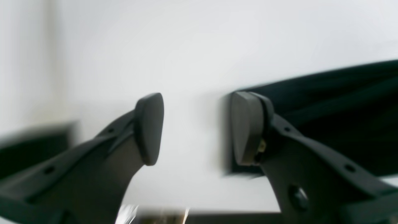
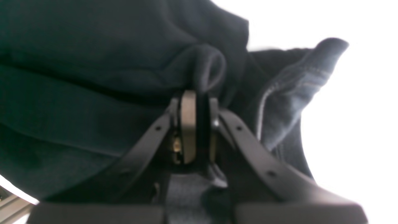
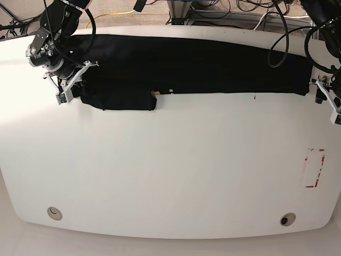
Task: Fold the T-shirt properly
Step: 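Drag the folded shirt edge away from the table center with both grippers, then lift the folded layer with the right gripper, flipping it over the shirt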
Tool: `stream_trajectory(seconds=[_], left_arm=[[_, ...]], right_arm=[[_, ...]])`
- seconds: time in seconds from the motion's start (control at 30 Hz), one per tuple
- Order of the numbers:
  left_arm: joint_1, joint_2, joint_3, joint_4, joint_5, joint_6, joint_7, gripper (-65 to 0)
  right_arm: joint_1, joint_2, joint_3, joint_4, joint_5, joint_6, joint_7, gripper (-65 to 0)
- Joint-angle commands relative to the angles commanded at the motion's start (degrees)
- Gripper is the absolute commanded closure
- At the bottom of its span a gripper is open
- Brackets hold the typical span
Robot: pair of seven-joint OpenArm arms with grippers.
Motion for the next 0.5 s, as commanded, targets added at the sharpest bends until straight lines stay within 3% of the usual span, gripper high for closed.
stream_trajectory(seconds=[0.1,0.27,0.5], left_arm=[[1.6,2.6,0.0,0.1,-2.1,0.0,0.2,-32.6],[4.5,5.5,0.1,-0.6,-1.6,0.0,-0.2,-32.6],[4.7,6.4,2.9,-10.8,8.0,0.0,-9.2,-32.5]], right_arm=[[0.1,0.0,-0.1,0.0,0.0,0.0,0.0,0.0],[-0.1,0.0,0.1,0.0,0.0,0.0,0.0,0.0],[0.0,-0.6,0.1,0.0,0.0,0.0,0.0,0.0]])
